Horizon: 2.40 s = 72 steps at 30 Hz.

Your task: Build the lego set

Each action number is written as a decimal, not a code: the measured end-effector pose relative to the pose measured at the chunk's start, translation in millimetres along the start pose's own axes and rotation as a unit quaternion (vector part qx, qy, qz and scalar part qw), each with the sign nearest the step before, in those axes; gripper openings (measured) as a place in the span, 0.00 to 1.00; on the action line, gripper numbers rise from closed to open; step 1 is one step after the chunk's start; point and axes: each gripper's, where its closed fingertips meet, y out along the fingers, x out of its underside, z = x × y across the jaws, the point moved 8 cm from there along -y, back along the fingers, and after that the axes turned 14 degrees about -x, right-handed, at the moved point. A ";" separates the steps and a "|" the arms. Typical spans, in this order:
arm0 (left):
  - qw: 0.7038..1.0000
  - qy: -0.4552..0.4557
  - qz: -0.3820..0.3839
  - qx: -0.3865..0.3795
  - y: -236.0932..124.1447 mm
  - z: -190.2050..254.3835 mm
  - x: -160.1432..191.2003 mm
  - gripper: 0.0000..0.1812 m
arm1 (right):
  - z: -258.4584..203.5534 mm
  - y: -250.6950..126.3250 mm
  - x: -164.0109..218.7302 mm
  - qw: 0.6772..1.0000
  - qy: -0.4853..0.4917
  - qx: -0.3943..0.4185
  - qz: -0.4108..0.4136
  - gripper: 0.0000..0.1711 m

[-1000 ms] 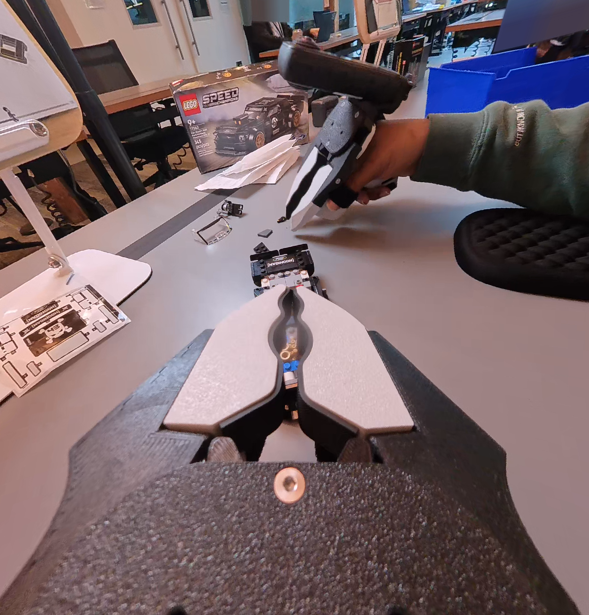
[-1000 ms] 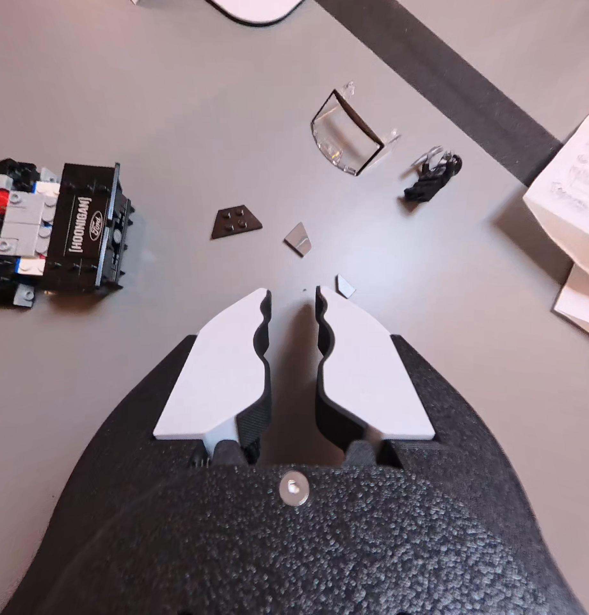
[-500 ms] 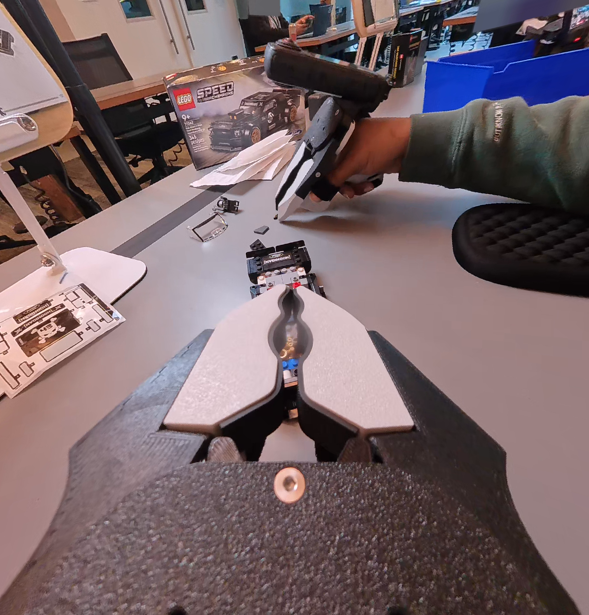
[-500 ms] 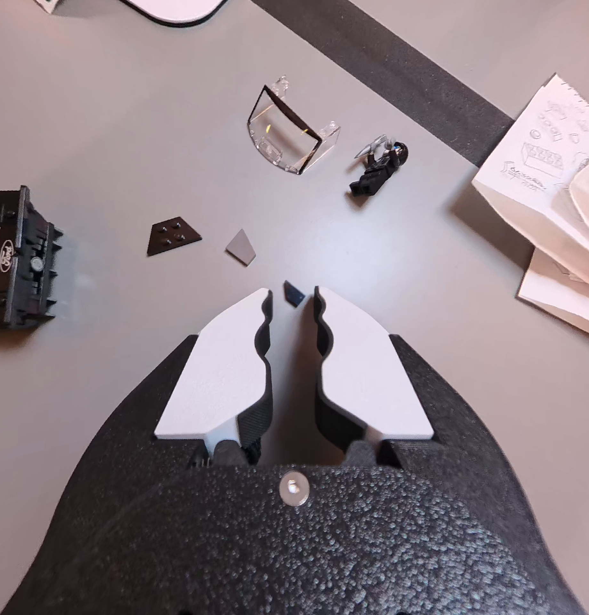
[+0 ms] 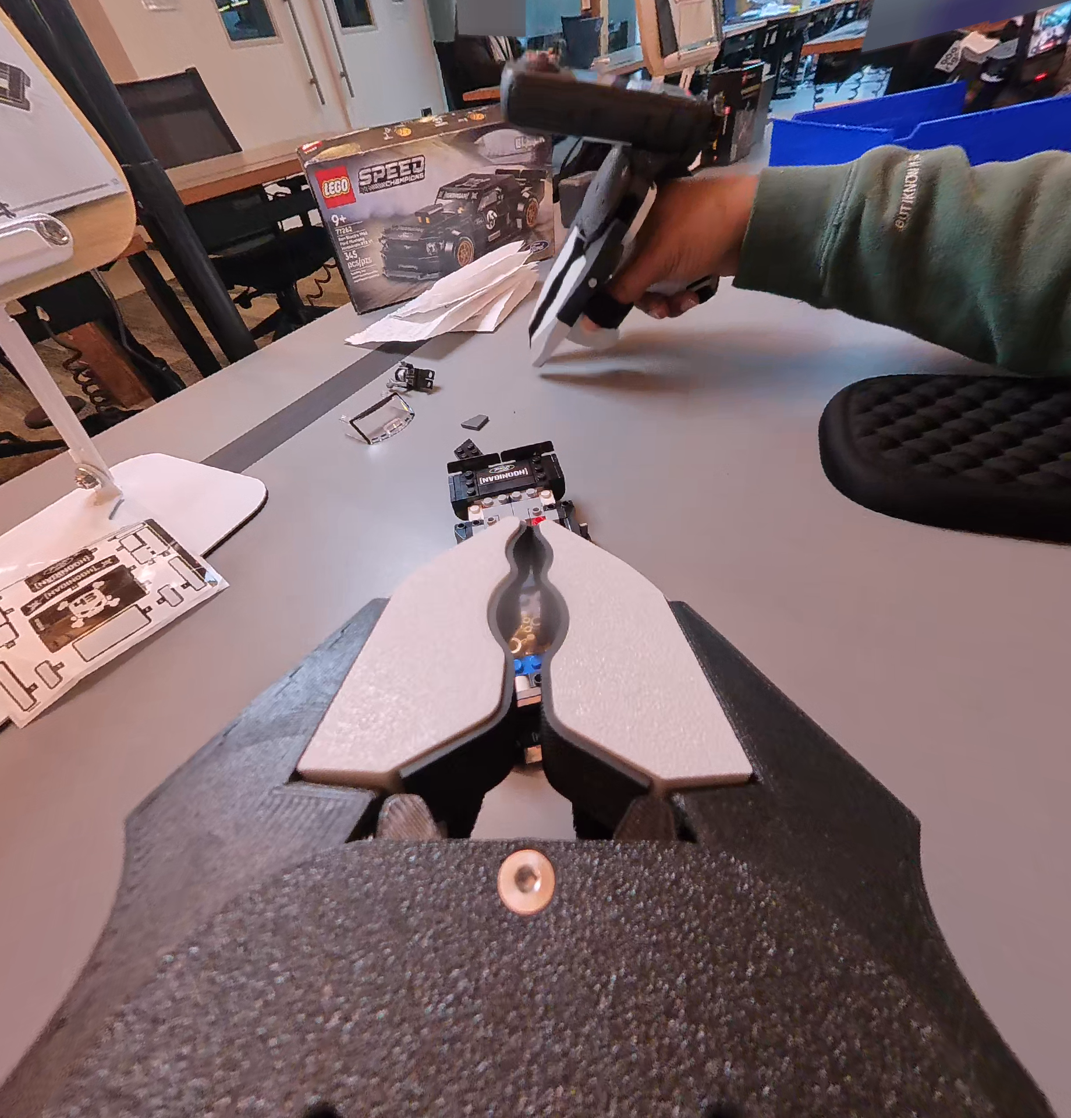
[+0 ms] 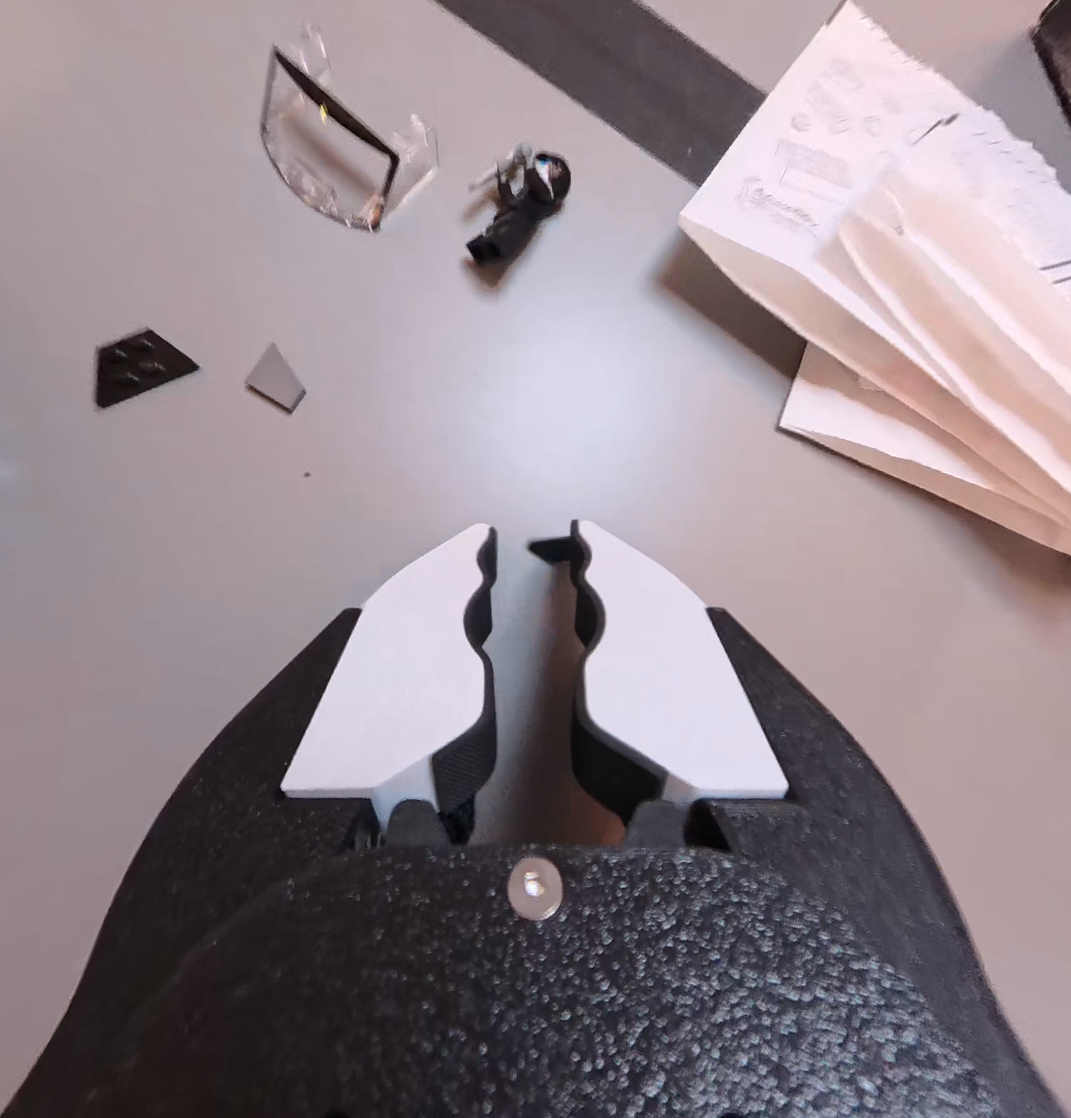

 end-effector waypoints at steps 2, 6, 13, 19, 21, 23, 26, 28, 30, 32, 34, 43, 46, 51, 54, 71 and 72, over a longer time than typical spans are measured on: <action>1.000 0.001 -0.003 0.001 0.9 0.6 1.1 0.00 | -9.1 -2.4 -9.2 0.999 -0.018 -0.010 0.026 0.15; 1.000 0.004 -0.006 0.000 1.5 0.8 2.2 0.00 | -42.0 17.4 -28.0 0.995 -0.074 -0.061 0.025 0.15; 1.000 0.001 -0.001 -0.007 -0.9 -3.3 0.6 0.00 | -54.3 47.2 -39.9 0.992 -0.071 -0.101 -0.010 0.11; 1.000 0.005 -0.002 -0.003 -0.8 -1.4 0.3 0.00 | -45.7 41.1 -35.8 0.993 -0.060 -0.099 -0.031 0.08; 1.000 0.008 0.000 -0.005 -1.5 -1.8 -0.6 0.00 | -36.9 34.0 -28.7 0.994 -0.047 -0.089 -0.035 0.08; 1.000 0.006 0.002 -0.005 -2.0 -2.1 -1.3 0.00 | -27.1 25.7 -20.5 0.996 -0.036 -0.068 -0.040 0.08; 1.000 0.006 0.001 -0.001 -1.3 -0.6 -0.8 0.00 | -16.0 15.6 -10.7 0.998 -0.021 -0.045 -0.045 0.08; 1.000 0.010 -0.001 0.001 -0.5 1.1 -0.2 0.00 | -12.7 10.4 -9.3 0.999 -0.018 -0.031 -0.035 0.11; 1.000 0.013 -0.002 0.000 -0.3 1.7 0.3 0.00 | -16.3 6.1 -13.5 0.999 -0.023 -0.033 -0.013 0.13; 1.000 0.012 -0.004 -0.001 0.1 1.2 0.9 0.00 | -25.9 5.1 -20.6 0.998 -0.038 -0.049 0.004 0.14; 1.000 0.010 -0.005 -0.002 0.4 0.4 1.6 0.00 | -37.7 8.0 -27.5 0.996 -0.059 -0.064 0.009 0.14; 1.000 0.009 0.000 -0.005 -1.1 -1.3 0.1 0.00 | -68.3 33.6 -39.7 0.987 -0.093 -0.128 -0.003 0.14; 1.000 0.006 0.006 -0.015 -2.6 -3.6 -2.0 0.00 | -75.6 39.6 -41.4 0.983 -0.109 -0.150 -0.002 0.15; 0.999 -0.008 0.022 -0.045 -6.6 -12.4 -6.1 0.00 | -81.6 45.9 -40.8 0.979 -0.123 -0.162 -0.009 0.19; 0.999 -0.010 0.023 -0.046 -6.6 -13.5 -5.8 0.00 | -84.5 47.6 -42.3 0.978 -0.125 -0.164 -0.012 0.19; 0.998 -0.002 0.019 -0.052 -5.5 -12.2 -5.3 0.00 | -41.5 18.5 -14.2 0.994 -0.059 -0.080 -0.046 0.17; 0.998 -0.004 0.018 -0.055 -5.0 -12.7 -4.8 0.00 | -38.6 12.9 -11.7 0.996 -0.052 -0.069 -0.036 0.21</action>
